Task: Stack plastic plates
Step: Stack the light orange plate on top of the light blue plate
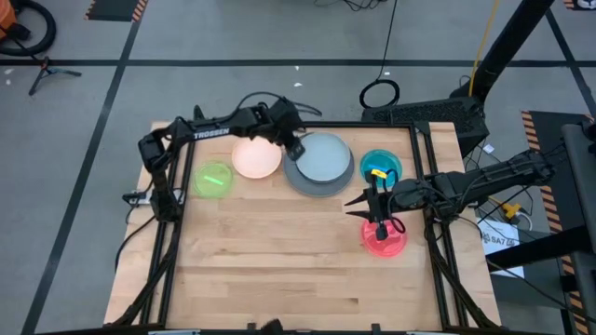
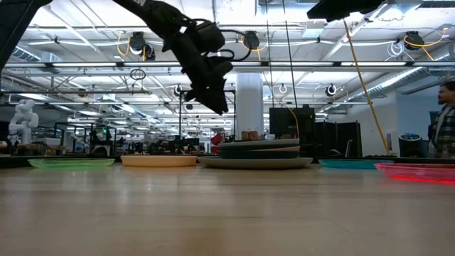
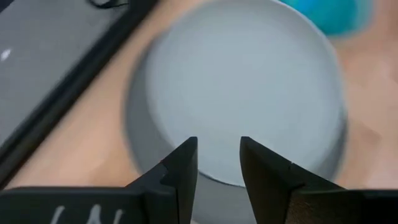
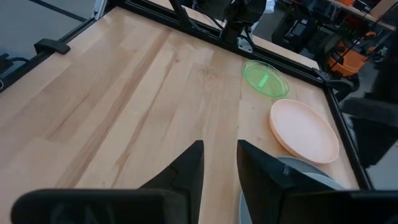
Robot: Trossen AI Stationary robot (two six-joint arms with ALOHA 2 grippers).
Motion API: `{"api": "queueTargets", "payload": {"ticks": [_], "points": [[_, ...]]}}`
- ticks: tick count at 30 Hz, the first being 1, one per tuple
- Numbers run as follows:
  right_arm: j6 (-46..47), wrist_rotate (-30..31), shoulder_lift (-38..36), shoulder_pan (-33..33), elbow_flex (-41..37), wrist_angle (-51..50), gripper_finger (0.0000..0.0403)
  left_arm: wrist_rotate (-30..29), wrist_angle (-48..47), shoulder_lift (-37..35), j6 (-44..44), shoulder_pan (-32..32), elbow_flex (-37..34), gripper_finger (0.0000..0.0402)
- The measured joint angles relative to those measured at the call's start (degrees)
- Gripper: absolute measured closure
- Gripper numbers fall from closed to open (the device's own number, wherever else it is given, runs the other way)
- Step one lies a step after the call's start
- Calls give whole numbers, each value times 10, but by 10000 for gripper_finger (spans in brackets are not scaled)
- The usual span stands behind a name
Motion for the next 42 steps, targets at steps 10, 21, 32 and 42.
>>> {"api": "queueTargets", "payload": {"ticks": [10,21,32,42], "points": [[97,3,0,0,0,-14,314,-48,-33,-52,100,-89,-13,277],[168,41,24,0,1,2,314,-98,-4,-268,86,-129,-175,277],[260,135,29,-1,1,25,314,-110,-5,-329,145,-164,-344,277],[231,134,29,-1,0,28,314,-120,114,-287,178,-150,-430,277]]}}
